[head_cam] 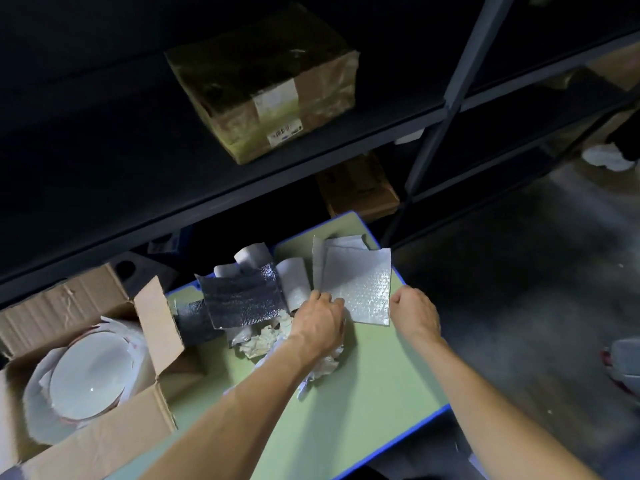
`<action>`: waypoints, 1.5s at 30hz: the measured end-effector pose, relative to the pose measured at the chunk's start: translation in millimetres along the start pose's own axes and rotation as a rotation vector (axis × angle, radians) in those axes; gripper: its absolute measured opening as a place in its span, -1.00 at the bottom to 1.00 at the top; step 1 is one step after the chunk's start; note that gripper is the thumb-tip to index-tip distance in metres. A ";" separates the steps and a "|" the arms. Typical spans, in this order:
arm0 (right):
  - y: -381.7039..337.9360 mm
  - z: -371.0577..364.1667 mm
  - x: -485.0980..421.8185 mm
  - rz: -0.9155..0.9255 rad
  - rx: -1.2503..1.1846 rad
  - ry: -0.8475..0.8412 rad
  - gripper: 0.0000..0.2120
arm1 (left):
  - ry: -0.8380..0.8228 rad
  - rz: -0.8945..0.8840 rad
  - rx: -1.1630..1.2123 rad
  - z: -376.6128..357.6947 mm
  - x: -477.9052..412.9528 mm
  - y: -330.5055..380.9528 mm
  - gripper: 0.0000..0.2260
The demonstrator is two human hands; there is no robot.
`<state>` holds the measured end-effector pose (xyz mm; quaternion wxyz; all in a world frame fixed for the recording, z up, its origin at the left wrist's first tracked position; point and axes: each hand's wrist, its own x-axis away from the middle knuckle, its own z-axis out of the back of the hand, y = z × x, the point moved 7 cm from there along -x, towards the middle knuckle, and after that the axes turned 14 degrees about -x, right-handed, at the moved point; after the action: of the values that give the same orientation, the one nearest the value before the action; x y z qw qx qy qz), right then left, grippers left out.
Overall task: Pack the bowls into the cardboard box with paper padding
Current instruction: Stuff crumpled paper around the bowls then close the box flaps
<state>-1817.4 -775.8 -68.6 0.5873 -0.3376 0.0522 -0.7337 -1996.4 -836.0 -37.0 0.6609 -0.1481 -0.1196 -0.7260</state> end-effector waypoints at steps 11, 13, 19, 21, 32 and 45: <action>-7.0 -21.3 11.5 -0.132 -0.055 -0.086 -0.82 | -0.158 -0.010 -0.059 -14.8 -1.3 5.9 -0.66; -8.6 -19.0 15.5 -0.114 -0.118 -0.073 -0.94 | -0.157 -0.004 -0.050 -16.3 1.0 6.7 -0.69; -4.8 7.0 25.5 -0.011 -0.376 -0.074 -0.81 | 0.002 0.041 0.097 -0.9 7.8 -2.9 -0.67; -8.7 27.0 34.1 0.040 -0.425 -0.033 -0.75 | 0.083 0.063 0.144 8.2 10.6 -9.9 -0.61; -87.9 64.1 98.9 0.281 -0.606 -0.223 -0.78 | 0.259 0.368 0.898 56.3 80.3 -72.7 -0.62; -249.4 -26.6 216.0 0.612 -0.482 -0.476 -0.79 | 0.556 0.588 0.995 70.5 239.1 -179.8 -0.88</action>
<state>-2056.1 -902.1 122.8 0.6774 -0.5929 0.1824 -0.3955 -2191.1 -1013.3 121.5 0.8285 0.3433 -0.2208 -0.3833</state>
